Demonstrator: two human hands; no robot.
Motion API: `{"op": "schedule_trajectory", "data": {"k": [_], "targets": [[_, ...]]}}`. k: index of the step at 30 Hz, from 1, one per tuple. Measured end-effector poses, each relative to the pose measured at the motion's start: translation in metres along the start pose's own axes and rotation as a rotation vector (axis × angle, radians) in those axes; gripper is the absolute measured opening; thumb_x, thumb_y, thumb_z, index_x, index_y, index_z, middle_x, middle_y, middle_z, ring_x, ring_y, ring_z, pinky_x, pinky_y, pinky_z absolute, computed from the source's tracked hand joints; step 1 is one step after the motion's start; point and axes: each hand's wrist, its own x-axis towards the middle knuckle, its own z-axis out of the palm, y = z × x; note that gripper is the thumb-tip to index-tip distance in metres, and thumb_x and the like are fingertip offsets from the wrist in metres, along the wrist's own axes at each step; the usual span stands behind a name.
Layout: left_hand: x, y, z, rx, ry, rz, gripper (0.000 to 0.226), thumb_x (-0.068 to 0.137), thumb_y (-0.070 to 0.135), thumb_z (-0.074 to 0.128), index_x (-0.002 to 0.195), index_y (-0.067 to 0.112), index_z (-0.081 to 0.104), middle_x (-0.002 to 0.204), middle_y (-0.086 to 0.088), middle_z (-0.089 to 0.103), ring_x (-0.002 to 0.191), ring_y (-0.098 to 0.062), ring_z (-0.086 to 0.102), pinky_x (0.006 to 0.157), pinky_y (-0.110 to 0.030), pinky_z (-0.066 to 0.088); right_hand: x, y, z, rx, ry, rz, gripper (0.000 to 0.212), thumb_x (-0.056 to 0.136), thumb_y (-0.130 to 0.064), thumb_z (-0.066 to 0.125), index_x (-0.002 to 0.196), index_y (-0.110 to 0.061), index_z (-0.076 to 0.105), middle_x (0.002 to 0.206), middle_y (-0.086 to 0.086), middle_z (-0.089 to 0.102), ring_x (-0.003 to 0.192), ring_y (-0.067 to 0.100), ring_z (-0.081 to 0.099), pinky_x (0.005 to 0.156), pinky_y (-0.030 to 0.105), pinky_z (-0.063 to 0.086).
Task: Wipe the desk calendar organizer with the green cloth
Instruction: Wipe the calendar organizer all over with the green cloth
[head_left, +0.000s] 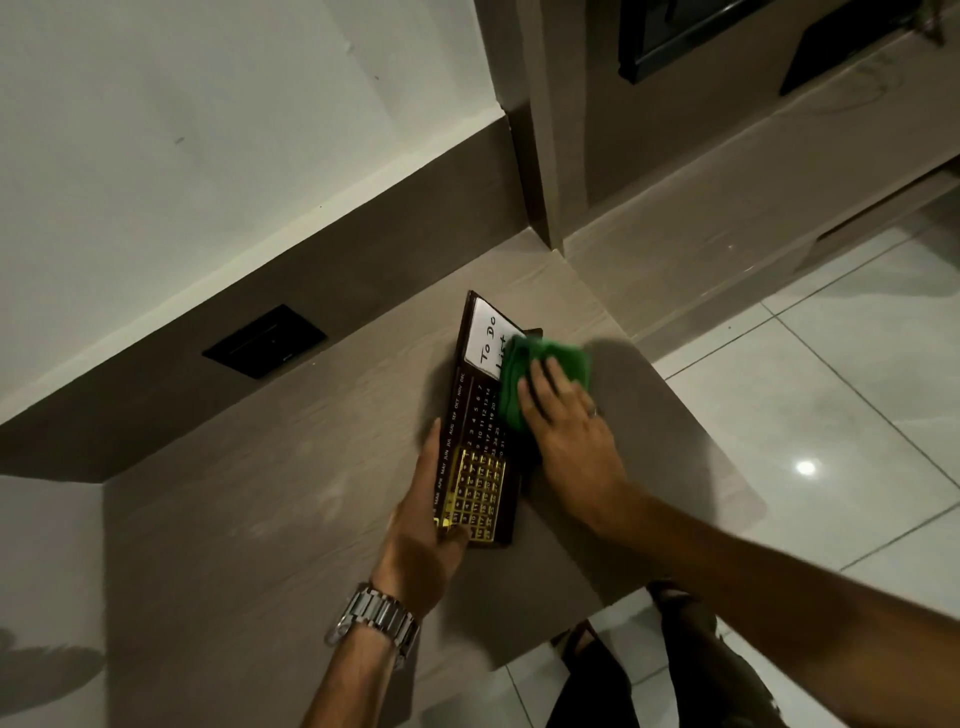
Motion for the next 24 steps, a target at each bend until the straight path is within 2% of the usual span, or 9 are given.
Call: {"op": "schedule_trajectory", "data": {"k": [3,5,8,10,13,17,19,21,24], "targets": [[0.001,-0.001,0.0,-0.021,0.002,0.003,0.103,0.079,-0.013,0.061,0.15,0.04,0.008,0.128,0.052,0.038,0.122,0.024,0.038,0.088,0.003,0.038,-0.045,-0.011,0.015,-0.02,-0.078,-0.14,0.091,0.076,-0.016,0.075,0.149,-0.013,0.022,0.158,0.014,0.015,0.144,0.03,0.006,0.111,0.05,0.015],[0.0,-0.001,-0.002,-0.011,-0.002,-0.012,0.104,0.079,-0.013,0.062,0.15,0.041,0.008,0.134,0.039,0.043,0.126,0.014,0.041,0.094,-0.01,0.044,-0.036,-0.005,0.01,-0.021,-0.069,-0.123,0.092,0.074,-0.013,0.076,0.149,-0.015,0.025,0.157,0.016,0.017,0.144,0.033,0.013,0.109,0.05,0.026],[-0.001,0.001,-0.002,-0.001,-0.014,-0.033,0.105,0.078,-0.01,0.063,0.15,0.041,0.005,0.145,0.015,0.044,0.129,0.0,0.043,0.104,-0.033,0.04,0.016,0.013,-0.004,-0.037,0.011,0.02,0.09,0.077,-0.005,0.07,0.151,-0.016,0.019,0.16,0.016,0.004,0.145,0.033,0.004,0.107,0.051,0.032],[0.0,0.003,-0.002,-0.009,-0.03,-0.039,0.106,0.078,-0.011,0.062,0.151,0.039,0.003,0.145,0.016,0.043,0.13,-0.002,0.043,0.106,-0.037,0.039,0.055,0.02,-0.018,-0.046,0.037,0.106,0.082,0.081,-0.004,0.067,0.15,-0.013,0.023,0.159,0.018,0.009,0.145,0.034,0.005,0.108,0.052,0.032],[0.0,0.003,0.0,-0.026,-0.039,-0.053,0.106,0.078,-0.011,0.063,0.152,0.033,0.002,0.128,0.032,0.042,0.114,0.018,0.048,0.1,-0.028,0.041,0.07,0.014,-0.022,-0.072,0.077,0.144,0.072,0.088,-0.004,0.06,0.149,-0.01,0.024,0.157,0.02,0.015,0.144,0.035,0.011,0.11,0.048,0.029],[-0.004,0.002,0.007,-0.053,0.019,-0.061,0.109,0.079,-0.011,0.062,0.149,0.042,-0.003,0.13,0.036,0.032,0.104,0.03,0.045,0.081,-0.005,0.041,-0.009,-0.017,0.002,0.01,0.001,-0.007,0.085,0.083,-0.008,0.065,0.152,-0.012,0.014,0.16,0.014,0.004,0.145,0.029,-0.005,0.113,0.048,0.012],[-0.004,0.003,0.01,-0.067,0.047,-0.065,0.11,0.079,-0.012,0.061,0.145,0.048,-0.003,0.132,0.032,0.031,0.101,0.031,0.045,0.072,-0.001,0.045,-0.058,-0.03,0.013,0.037,-0.096,-0.076,0.089,0.079,-0.011,0.07,0.15,-0.015,0.017,0.16,0.013,0.006,0.145,0.03,0.0,0.113,0.054,0.021],[-0.003,0.004,0.011,-0.065,0.052,-0.079,0.109,0.08,-0.011,0.061,0.145,0.047,-0.005,0.134,0.02,0.037,0.096,0.027,0.052,0.068,0.003,0.044,-0.094,-0.039,0.015,0.067,-0.158,-0.135,0.091,0.07,-0.012,0.079,0.147,-0.014,0.03,0.157,0.014,0.02,0.144,0.033,0.014,0.105,0.056,0.037],[-0.001,0.01,0.01,-0.018,0.052,-0.09,0.107,0.083,-0.006,0.063,0.148,0.043,-0.007,0.147,0.001,0.041,0.108,-0.002,0.058,0.073,-0.008,0.047,-0.121,-0.042,0.014,0.048,-0.234,-0.224,0.088,0.061,-0.021,0.086,0.139,-0.016,0.047,0.15,0.012,0.038,0.139,0.032,0.029,0.101,0.051,0.042]]}}
